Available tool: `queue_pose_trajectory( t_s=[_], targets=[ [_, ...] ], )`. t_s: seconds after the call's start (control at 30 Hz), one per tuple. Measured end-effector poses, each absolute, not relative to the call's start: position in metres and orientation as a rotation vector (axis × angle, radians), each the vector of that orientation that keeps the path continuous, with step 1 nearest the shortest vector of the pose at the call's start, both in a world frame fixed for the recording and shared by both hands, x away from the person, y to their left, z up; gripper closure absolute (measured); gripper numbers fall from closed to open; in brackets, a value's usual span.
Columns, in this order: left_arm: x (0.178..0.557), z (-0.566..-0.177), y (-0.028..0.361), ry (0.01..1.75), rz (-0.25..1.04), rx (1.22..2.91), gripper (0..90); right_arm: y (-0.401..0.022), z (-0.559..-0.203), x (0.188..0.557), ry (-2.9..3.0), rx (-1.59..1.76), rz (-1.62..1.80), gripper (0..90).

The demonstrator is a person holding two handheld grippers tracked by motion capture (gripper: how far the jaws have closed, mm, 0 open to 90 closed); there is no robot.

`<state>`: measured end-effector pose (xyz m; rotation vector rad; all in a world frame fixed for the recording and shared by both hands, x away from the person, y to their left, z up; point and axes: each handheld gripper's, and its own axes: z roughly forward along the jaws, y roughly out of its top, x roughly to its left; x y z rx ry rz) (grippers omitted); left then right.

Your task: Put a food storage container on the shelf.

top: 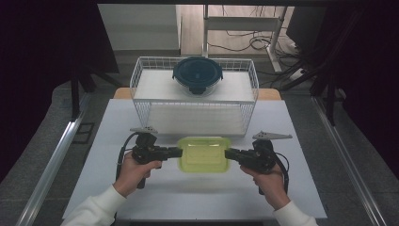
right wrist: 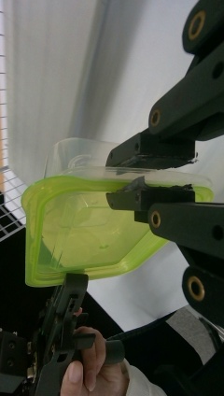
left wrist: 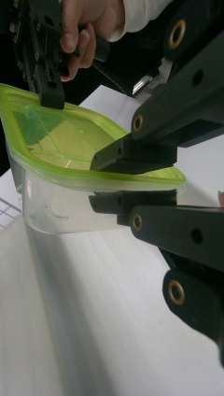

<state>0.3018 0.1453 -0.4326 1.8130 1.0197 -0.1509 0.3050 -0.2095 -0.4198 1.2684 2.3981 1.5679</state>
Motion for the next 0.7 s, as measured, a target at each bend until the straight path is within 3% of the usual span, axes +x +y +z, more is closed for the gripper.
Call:
queue_pose_trajectory(
  t_s=[0.7],
  targets=[
    [0.311, -0.399, 0.150, 0.983, -0.095, 1.794, 81.0, -0.204, -0.381, 0.310, 2.355, 1.172, 1.592, 79.6]
  ],
)
